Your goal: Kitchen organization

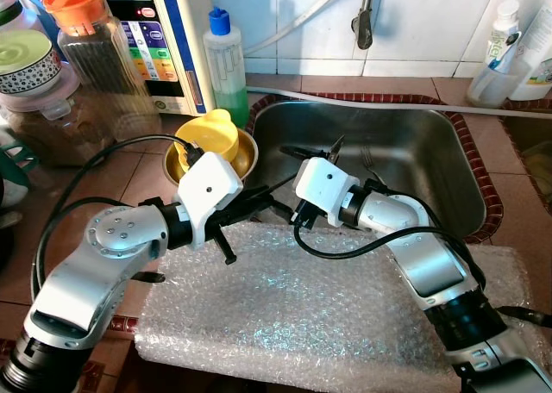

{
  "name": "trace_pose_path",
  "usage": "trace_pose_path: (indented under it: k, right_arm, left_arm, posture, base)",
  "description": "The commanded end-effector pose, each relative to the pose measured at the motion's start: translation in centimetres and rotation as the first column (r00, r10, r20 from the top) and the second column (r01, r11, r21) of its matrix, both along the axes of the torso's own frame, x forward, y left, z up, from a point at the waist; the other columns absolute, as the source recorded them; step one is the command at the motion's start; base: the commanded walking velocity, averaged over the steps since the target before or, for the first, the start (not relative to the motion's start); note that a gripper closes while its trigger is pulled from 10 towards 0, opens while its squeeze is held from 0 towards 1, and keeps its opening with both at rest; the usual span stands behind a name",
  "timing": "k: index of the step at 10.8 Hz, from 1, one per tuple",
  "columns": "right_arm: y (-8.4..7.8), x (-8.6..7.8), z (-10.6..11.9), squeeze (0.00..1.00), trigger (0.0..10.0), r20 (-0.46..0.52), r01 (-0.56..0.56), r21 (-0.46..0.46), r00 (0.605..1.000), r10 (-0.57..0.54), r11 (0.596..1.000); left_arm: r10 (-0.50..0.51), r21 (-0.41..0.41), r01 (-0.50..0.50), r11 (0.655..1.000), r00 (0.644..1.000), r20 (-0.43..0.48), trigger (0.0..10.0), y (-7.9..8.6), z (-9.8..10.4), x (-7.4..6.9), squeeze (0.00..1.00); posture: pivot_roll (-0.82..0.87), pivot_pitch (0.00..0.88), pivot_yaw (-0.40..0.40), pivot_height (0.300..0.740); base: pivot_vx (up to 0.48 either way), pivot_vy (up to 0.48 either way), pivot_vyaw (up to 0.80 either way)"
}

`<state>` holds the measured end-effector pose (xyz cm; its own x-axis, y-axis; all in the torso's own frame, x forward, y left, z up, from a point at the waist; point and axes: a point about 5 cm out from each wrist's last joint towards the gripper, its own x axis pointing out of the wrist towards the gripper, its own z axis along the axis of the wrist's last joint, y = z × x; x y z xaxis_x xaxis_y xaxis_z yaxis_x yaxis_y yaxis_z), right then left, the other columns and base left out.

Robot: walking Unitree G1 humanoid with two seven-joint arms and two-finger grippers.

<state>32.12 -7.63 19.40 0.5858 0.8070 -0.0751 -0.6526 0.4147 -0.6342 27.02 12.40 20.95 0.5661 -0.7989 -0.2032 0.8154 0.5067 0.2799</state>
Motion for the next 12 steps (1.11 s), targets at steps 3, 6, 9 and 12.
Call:
trace_pose_path:
  k: [3,6,9,12]
  right_arm:
    - [0.0,0.7,-0.5,0.0,0.0,0.041,0.013,-0.084,0.999,-0.01,0.996]
    - [-0.7,1.1,-0.6,0.0,0.0,0.082,0.044,-0.135,0.996,-0.033,0.99]
    - [-1.1,1.5,-0.4,0.0,0.0,0.109,0.064,-0.144,0.993,-0.048,0.987]
    - [-1.2,1.5,-0.5,0.0,0.0,0.113,0.067,-0.143,0.992,-0.05,0.987]
  left_arm:
    - [-0.06,-0.001,0.06,0.998,0.998,0.029,0.0,-1.0,0.5,-0.5,0.0]
    - [-0.059,0.0,0.059,0.998,0.998,0.033,0.0,-1.1,0.5,-0.4,0.0]
    - [-0.056,0.004,0.056,0.998,0.998,0.034,0.0,-1.1,0.4,-0.2,0.0]
    - [-0.026,0.019,0.025,1.0,0.999,0.041,10.0,-1.0,-0.1,0.0,0.0]
  posture:
    - [-0.08,0.166,0.062,0.74]
    - [-0.09,0.162,0.058,0.74]
    - [-0.09,0.158,0.059,0.74]
    - [-0.09,0.16,0.058,0.74]
  base:
    - [0.0,0.0,0.0]
    - [0.0,0.0,0.0]
    - [0.0,0.0,0.0]
    - [0.0,0.0,0.0]
